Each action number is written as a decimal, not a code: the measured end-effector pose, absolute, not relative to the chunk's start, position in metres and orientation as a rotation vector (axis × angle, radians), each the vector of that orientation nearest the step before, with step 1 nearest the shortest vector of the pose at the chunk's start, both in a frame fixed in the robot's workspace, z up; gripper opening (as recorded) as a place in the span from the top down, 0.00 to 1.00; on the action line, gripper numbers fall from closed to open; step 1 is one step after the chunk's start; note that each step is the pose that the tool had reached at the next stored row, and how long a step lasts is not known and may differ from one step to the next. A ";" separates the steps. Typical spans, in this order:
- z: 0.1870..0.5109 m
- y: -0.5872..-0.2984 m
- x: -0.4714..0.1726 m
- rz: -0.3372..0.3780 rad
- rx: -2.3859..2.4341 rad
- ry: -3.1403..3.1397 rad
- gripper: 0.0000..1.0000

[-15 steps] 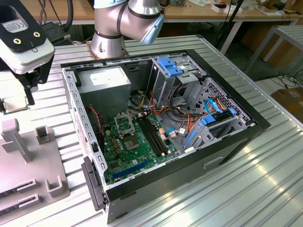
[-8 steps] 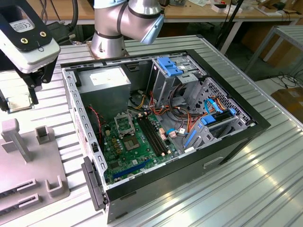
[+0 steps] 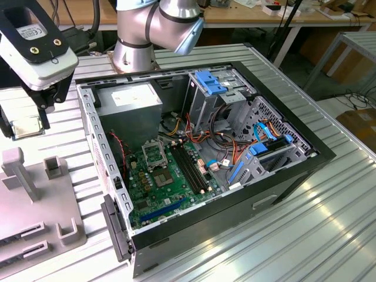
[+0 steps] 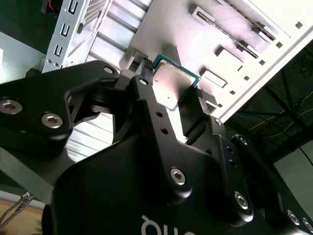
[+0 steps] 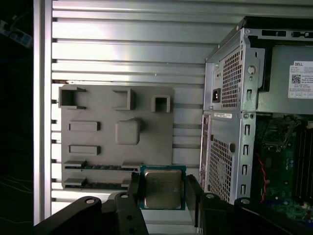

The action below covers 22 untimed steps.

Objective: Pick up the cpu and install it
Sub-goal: 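Pick up the cpu and move it towards the insertion slot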

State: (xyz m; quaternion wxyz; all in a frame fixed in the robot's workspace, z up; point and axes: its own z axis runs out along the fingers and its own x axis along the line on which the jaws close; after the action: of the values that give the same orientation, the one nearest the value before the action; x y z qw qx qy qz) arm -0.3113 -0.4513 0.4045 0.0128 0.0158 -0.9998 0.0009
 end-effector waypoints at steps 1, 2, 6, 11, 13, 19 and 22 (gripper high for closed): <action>0.404 -0.451 -0.310 0.003 0.049 -3.116 0.53; 0.404 -0.451 -0.309 0.003 0.049 -3.116 0.53; 0.404 -0.451 -0.301 0.003 0.049 -3.116 0.53; 0.404 -0.451 -0.291 0.003 0.049 -3.116 0.53; 0.404 -0.451 -0.287 0.003 0.049 -3.116 0.53; 0.404 -0.451 -0.274 0.003 0.049 -3.116 0.53; 0.404 -0.451 -0.267 0.003 0.049 -3.116 0.53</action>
State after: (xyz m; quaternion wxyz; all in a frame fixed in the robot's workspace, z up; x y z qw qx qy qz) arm -0.2672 -0.4513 0.4044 0.0128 0.0158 -0.9998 0.0009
